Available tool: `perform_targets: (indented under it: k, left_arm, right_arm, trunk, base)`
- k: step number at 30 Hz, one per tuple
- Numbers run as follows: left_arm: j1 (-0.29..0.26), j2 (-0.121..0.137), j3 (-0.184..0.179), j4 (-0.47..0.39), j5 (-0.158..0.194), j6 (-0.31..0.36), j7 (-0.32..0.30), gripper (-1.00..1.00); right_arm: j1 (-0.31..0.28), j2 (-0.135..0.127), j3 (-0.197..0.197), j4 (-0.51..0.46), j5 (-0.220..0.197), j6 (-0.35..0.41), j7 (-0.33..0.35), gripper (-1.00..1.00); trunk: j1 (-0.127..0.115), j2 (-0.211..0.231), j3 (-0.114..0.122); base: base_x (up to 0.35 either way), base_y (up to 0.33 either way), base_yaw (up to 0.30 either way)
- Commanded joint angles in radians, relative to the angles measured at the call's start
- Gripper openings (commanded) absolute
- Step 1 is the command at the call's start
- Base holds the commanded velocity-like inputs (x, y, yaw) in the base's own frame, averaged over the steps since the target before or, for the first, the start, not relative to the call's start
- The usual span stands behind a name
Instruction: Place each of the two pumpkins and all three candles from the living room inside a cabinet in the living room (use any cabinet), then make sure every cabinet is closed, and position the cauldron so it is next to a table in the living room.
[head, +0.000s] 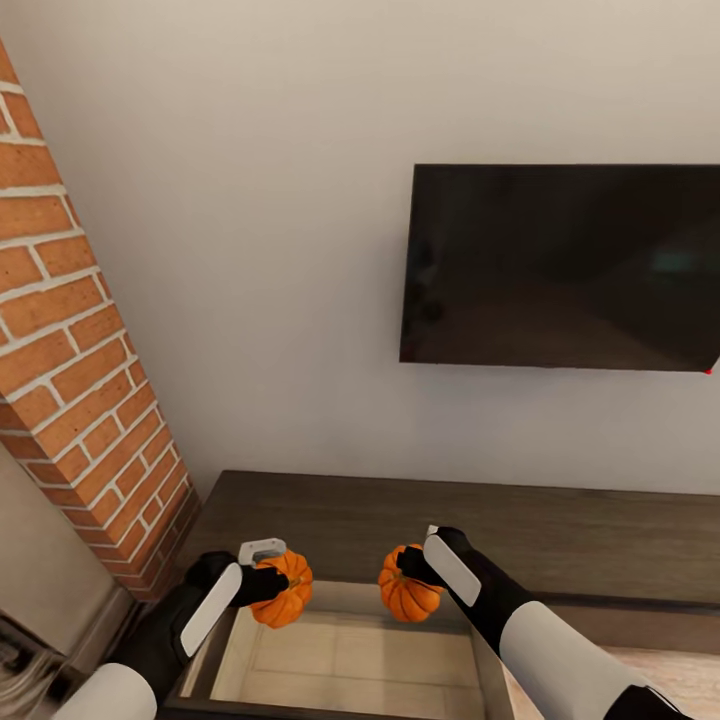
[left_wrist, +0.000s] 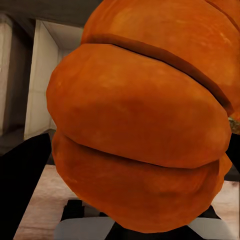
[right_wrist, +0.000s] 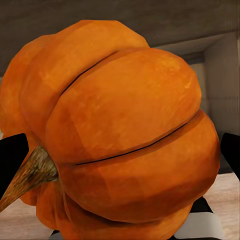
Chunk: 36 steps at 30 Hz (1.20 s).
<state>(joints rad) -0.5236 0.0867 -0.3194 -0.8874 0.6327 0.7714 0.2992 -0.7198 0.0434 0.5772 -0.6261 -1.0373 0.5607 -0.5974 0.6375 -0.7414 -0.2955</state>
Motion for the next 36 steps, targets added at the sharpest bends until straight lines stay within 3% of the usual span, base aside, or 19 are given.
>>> perform_targets:
  k: [1, 12, 17, 21, 24, 27, 32, 36]
  left_arm:
    - [-0.001, -0.001, -0.004, -0.001, 0.009, 0.002, 0.016, -1.00]
    - [-0.001, -0.013, -0.005, 0.001, 0.011, 0.002, 0.026, -1.00]
    - [-0.001, -0.052, -0.009, 0.036, 0.005, -0.002, 0.027, -1.00]
    - [-0.001, -0.064, -0.010, 0.075, -0.008, -0.005, 0.028, -1.00]
    - [-0.001, -0.067, -0.008, 0.085, -0.056, -0.005, 0.027, -1.00]
    - [-0.001, -0.070, -0.006, 0.087, -0.076, -0.005, 0.027, -1.00]
    - [-0.001, -0.070, -0.006, 0.088, -0.085, -0.007, 0.028, -1.00]
    - [-0.001, -0.070, -0.006, 0.088, -0.087, -0.009, 0.027, -1.00]
  right_arm:
    - [-0.001, -0.001, 0.004, -0.001, -0.008, 0.002, -0.009, -1.00]
    - [-0.001, -0.002, 0.004, -0.002, -0.008, 0.012, -0.005, -1.00]
    - [-0.001, 0.003, 0.005, -0.003, -0.009, 0.015, -0.004, -1.00]
    - [-0.001, 0.005, 0.006, -0.003, -0.008, 0.017, -0.005, -1.00]
    - [-0.001, 0.006, 0.008, -0.003, -0.007, 0.017, -0.007, -1.00]
    - [-0.001, 0.006, 0.009, -0.002, -0.007, 0.020, -0.007, -1.00]
    - [-0.001, 0.006, 0.011, -0.002, -0.006, 0.055, -0.012, -1.00]
    - [-0.001, 0.006, 0.052, 0.000, -0.006, 0.063, -0.013, -1.00]
  trunk:
    - [0.004, -0.009, -0.005]
    - [0.046, -0.086, -0.039]
    - [0.066, -0.121, -0.055]
    - [0.081, -0.149, -0.067]
    - [0.092, -0.170, -0.077]
    - [0.104, -0.191, -0.086]
    - [0.123, -0.226, -0.102]
    - [0.138, -0.254, -0.114]
  base:
    - [0.000, 0.000, 0.000]
    - [0.000, 0.000, 0.000]
    - [0.000, 0.000, 0.000]
    - [0.000, 0.000, 0.000]
    - [0.000, 0.000, 0.000]
    - [0.000, 0.000, 0.000]
    - [0.000, 0.000, 0.000]
    - [0.000, 0.000, 0.000]
